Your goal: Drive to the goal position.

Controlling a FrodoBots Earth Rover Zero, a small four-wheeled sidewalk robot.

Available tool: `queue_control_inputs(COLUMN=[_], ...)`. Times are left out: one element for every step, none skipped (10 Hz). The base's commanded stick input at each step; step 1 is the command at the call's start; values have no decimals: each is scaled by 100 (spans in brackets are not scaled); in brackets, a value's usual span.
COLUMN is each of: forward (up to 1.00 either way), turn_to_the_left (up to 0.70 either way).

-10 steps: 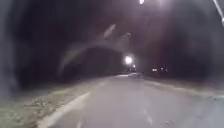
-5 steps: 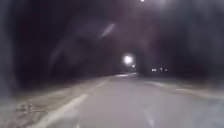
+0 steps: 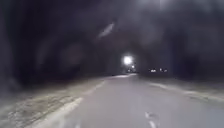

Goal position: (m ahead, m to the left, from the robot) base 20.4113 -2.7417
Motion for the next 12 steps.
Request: queue_control_inputs(forward=[70, 70, 70, 70, 70, 70, 70, 70, 70, 70, 70, 70], turn_to_the_left=[0, 0, 0, 0, 0, 0, 0, 0, 0, 0, 0, 0])
